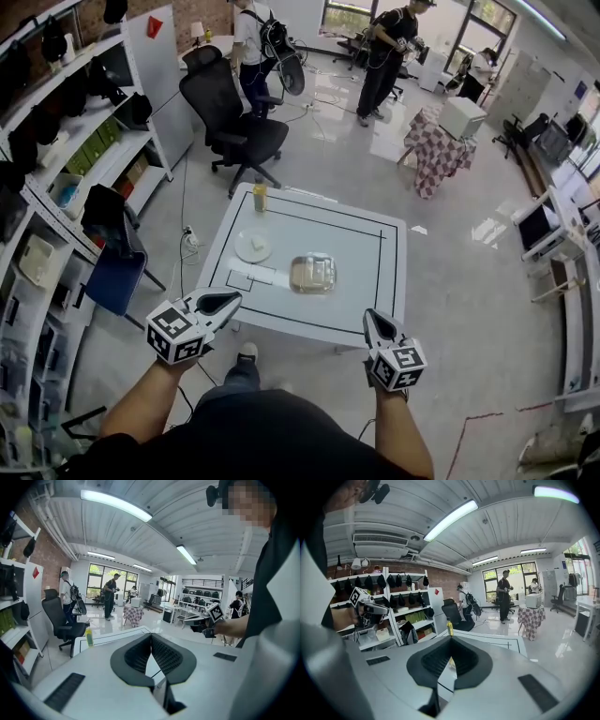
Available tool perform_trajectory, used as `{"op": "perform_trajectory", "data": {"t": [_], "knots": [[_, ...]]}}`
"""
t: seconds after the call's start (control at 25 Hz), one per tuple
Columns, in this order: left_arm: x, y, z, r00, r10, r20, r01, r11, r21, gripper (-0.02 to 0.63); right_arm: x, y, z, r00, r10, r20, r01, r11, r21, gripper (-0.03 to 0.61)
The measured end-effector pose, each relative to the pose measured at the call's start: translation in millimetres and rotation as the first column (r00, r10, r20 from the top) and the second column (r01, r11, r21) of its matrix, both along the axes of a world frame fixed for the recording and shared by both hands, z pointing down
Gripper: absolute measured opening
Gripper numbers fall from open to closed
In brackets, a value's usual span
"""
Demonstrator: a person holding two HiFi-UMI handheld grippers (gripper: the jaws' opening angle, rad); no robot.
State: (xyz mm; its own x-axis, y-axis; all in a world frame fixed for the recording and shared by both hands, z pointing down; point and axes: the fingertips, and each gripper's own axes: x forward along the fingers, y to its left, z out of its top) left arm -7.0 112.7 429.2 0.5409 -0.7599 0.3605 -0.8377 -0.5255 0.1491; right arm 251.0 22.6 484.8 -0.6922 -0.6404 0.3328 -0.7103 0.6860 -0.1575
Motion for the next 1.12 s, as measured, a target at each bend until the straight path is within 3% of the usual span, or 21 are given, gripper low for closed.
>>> {"op": "perform_trajectory", "data": {"t": [0.4, 1.12], "knots": [[-13, -51, 5, 0.995, 0.095, -0.014, -0.095, 0.995, 0.003, 0.025, -15, -32, -2, 0.998, 0.067, -0.012, -0.067, 0.998, -0.001, 0.012], [-115, -200, 21, 0.984, 0.172, -0.049, -0.172, 0.985, 0.010, 0.025, -109, -140, 4, 0.987, 0.161, -0.003, -0.161, 0.987, -0.022, 0.012]]}}
